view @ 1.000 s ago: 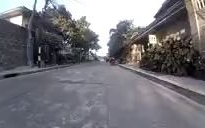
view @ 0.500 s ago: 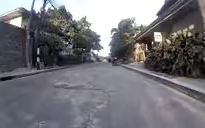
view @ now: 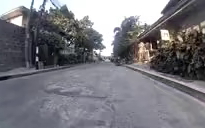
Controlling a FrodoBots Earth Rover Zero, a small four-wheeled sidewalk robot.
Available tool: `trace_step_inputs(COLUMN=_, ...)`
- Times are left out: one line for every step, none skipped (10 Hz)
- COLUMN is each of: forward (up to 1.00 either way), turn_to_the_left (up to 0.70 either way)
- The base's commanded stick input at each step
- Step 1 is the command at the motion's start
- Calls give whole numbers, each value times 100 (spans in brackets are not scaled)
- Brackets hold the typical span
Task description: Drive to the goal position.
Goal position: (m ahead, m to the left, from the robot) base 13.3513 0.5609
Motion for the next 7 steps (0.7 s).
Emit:
trace_step_inputs(forward=100, turn_to_the_left=-41)
trace_step_inputs(forward=100, turn_to_the_left=-41)
trace_step_inputs(forward=100, turn_to_the_left=-41)
trace_step_inputs(forward=100, turn_to_the_left=-41)
trace_step_inputs(forward=100, turn_to_the_left=-41)
trace_step_inputs(forward=100, turn_to_the_left=-41)
trace_step_inputs(forward=100, turn_to_the_left=-41)
